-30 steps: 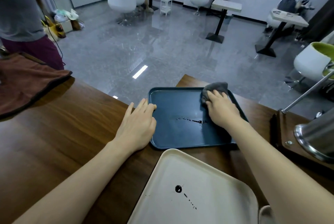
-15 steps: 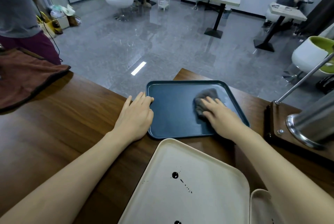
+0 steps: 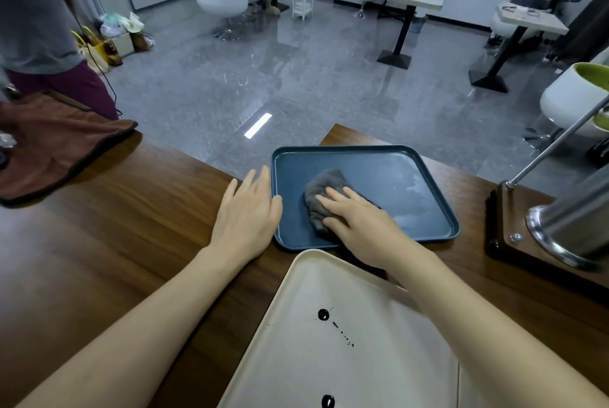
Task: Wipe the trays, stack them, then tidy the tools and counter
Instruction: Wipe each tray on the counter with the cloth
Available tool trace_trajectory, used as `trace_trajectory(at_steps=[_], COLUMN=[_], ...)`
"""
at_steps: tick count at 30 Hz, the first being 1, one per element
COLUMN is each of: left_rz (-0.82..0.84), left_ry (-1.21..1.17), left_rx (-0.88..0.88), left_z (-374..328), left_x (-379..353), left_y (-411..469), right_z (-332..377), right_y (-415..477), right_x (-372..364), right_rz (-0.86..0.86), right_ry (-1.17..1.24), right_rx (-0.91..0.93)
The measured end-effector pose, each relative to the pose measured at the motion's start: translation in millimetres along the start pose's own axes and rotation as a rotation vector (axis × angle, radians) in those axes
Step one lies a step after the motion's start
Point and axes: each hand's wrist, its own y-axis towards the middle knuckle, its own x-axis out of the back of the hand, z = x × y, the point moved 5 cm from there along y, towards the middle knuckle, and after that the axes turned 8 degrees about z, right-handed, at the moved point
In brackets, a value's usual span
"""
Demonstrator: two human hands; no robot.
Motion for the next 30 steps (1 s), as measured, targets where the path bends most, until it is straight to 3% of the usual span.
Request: trace_trajectory(at_steps=[3,10,20,30], left_rz=[0.035,0.073,0.036,0.028], left_ry=[-0.011,0.010,-0.017,-0.048], left_rx=[0.029,0.023,0.018,0.034], left_z=[0,3,2,0], left_x=[-1,-8,-6,-4], left_y=[-1,3,3,-1], right_z=[-1,43,62,26], right_y=[1,61,103,45], right_x=[-1,7,15,3], right_rz=[0.008,-0.043,-0.042,-0.020], right_ry=[-0.062,-0.152,-0.261,-0.196], right_rx=[-0.022,0.127,-0.100,0.130])
